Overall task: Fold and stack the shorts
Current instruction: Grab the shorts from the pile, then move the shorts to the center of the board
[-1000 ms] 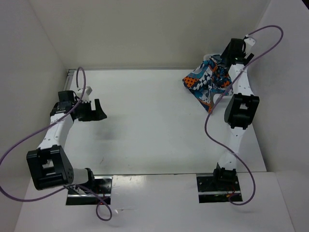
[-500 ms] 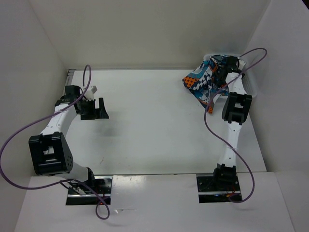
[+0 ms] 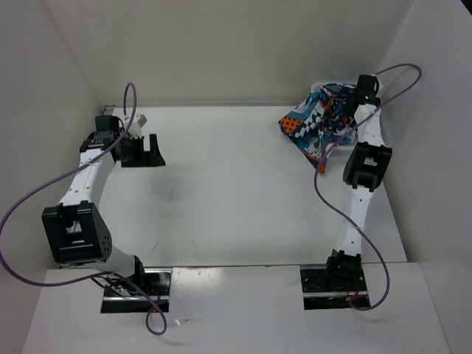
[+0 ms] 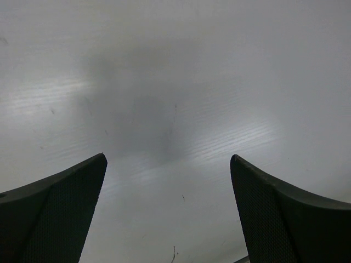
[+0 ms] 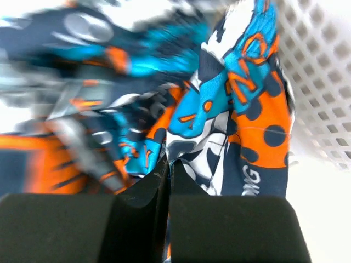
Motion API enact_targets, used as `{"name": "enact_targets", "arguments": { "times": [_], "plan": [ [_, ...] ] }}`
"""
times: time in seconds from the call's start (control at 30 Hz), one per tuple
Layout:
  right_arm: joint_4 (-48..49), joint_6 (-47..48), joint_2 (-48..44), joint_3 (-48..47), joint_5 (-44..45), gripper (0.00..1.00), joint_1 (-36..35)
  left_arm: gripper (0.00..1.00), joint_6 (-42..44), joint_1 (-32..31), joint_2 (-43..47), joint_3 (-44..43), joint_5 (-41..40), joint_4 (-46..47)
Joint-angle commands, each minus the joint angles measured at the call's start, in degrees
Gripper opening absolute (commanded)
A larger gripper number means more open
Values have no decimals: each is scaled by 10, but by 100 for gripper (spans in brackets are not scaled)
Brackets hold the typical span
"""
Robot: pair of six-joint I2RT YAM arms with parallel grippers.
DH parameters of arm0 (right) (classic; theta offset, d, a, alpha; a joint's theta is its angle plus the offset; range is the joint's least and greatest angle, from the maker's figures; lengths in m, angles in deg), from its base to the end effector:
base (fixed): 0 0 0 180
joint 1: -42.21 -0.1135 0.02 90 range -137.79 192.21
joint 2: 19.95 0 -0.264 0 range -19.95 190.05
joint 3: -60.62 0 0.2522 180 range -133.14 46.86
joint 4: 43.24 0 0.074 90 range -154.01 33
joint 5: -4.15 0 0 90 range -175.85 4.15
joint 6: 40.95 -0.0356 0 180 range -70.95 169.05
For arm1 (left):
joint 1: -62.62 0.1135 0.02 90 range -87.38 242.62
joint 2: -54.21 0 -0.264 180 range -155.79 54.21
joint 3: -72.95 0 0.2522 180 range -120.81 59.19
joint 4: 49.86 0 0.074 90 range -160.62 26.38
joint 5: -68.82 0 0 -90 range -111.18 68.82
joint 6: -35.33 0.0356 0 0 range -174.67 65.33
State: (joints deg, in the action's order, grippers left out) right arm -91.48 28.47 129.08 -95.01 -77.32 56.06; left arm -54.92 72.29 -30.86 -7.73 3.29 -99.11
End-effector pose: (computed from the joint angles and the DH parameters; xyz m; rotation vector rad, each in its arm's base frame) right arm 0.5604 -0.1436 0.2058 0.7506 2.1637 -0.1101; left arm 0.3099 0.0378 0.2715 -0.0379 2.4458 -0.4615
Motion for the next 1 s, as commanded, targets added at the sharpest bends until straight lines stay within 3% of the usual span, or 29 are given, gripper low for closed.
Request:
{"name": "enact_targets", "arguments": {
  "times": [0.0,0.17,0.53,0.73,0.83,0.87,0.9,0.93,0.97],
  "plan": [
    [13,-12,-121,-63,-65,0,-14,100,3,-12,-16,-80,10,10],
    [13,-32,-199,-75,-112,0,-46,100,3,-35,-3,-111,10,16],
    [29,-28,-375,-136,-134,0,-230,100,3,-48,40,-111,2,80],
    [42,-70,-373,-131,-120,0,-352,100,3,-48,40,-123,-19,121],
    [36,-122,-349,-106,-106,0,-366,100,3,-48,40,-128,-25,121],
    [24,-132,-337,-95,-94,5,-380,100,3,-48,46,-133,-30,121],
    [24,-141,-332,-69,-94,20,-385,100,3,-48,46,-133,-39,121],
    [24,-141,-332,-51,-101,40,-385,100,3,-48,51,-133,-44,121],
    [24,-141,-332,-14,-123,76,-400,100,3,-48,51,-133,-56,115]
  ]
}}
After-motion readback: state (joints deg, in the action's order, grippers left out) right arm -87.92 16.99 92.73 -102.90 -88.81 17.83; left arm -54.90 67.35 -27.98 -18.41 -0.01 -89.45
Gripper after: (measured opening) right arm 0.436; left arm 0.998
